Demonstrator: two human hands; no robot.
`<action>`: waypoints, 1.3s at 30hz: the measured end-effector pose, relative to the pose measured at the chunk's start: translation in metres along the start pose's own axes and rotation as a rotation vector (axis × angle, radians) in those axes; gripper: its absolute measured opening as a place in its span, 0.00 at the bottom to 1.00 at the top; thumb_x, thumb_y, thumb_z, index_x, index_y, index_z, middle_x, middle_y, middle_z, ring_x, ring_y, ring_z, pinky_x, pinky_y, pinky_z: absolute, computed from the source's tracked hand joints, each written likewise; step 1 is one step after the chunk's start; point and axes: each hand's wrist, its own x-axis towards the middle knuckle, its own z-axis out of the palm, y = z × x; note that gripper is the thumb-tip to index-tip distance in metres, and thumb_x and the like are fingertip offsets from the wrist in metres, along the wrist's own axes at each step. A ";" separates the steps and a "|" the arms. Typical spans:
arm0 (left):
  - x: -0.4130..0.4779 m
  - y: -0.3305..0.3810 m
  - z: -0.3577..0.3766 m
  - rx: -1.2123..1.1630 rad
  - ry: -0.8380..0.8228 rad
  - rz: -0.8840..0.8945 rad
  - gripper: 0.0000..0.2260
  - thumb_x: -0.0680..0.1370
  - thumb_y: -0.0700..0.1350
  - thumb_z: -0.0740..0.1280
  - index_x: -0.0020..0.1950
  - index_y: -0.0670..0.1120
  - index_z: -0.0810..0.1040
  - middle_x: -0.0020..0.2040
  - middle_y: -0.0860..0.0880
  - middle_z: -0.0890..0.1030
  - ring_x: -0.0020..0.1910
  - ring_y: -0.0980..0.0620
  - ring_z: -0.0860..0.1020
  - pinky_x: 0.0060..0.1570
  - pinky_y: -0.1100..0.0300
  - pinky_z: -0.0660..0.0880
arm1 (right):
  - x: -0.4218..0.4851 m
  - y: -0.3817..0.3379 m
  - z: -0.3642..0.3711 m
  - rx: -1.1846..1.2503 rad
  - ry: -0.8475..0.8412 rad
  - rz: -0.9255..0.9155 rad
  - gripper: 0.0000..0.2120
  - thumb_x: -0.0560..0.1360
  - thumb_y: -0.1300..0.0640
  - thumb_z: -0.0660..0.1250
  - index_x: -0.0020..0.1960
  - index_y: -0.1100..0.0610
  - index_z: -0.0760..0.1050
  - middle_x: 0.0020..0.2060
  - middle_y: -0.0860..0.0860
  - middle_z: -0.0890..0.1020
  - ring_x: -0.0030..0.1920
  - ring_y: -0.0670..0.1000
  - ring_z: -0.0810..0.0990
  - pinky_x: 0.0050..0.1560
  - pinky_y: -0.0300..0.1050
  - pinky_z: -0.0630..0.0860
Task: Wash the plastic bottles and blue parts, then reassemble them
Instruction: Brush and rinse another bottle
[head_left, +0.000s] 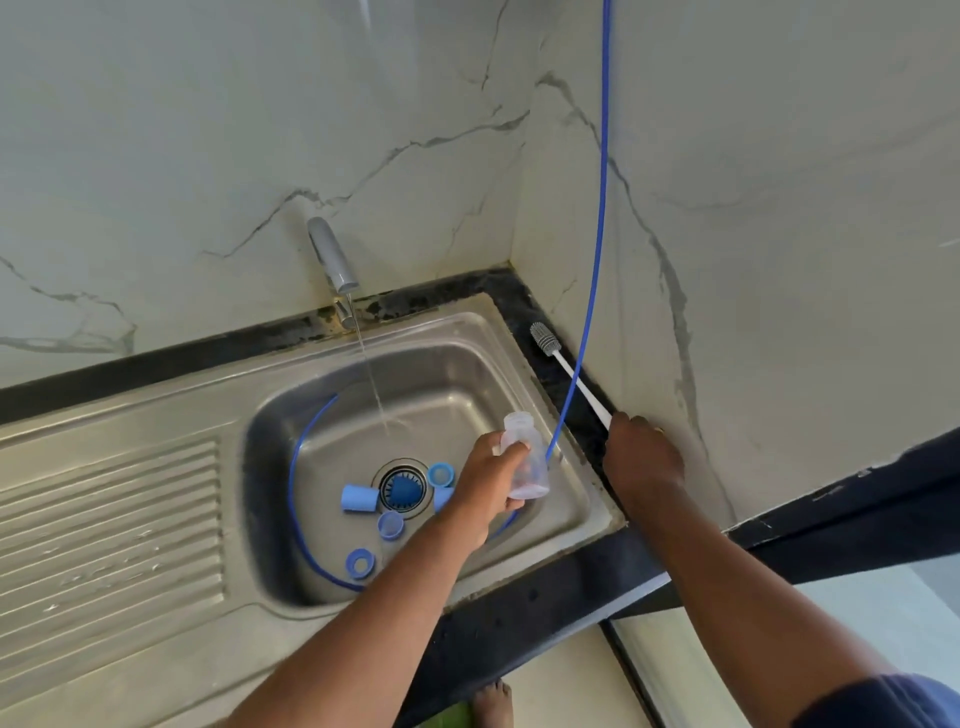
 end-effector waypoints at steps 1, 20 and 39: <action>0.001 0.000 0.000 -0.001 0.014 -0.004 0.15 0.82 0.51 0.64 0.69 0.52 0.70 0.61 0.45 0.79 0.56 0.44 0.82 0.49 0.51 0.82 | 0.002 0.001 0.002 0.001 0.001 -0.005 0.06 0.80 0.58 0.62 0.57 0.55 0.74 0.52 0.53 0.80 0.53 0.56 0.82 0.46 0.49 0.79; -0.007 -0.012 0.016 -0.170 -0.046 -0.086 0.18 0.82 0.55 0.58 0.62 0.44 0.77 0.57 0.39 0.80 0.42 0.44 0.81 0.39 0.51 0.79 | -0.087 0.002 -0.035 0.622 -0.147 0.275 0.09 0.84 0.54 0.54 0.51 0.58 0.69 0.46 0.57 0.79 0.43 0.58 0.76 0.43 0.48 0.70; -0.022 0.021 -0.081 -0.356 0.002 0.105 0.18 0.80 0.52 0.65 0.64 0.42 0.77 0.50 0.41 0.78 0.38 0.44 0.77 0.38 0.50 0.82 | -0.204 -0.053 -0.030 0.796 -0.084 0.006 0.13 0.82 0.43 0.60 0.40 0.46 0.68 0.30 0.45 0.77 0.33 0.46 0.75 0.32 0.44 0.68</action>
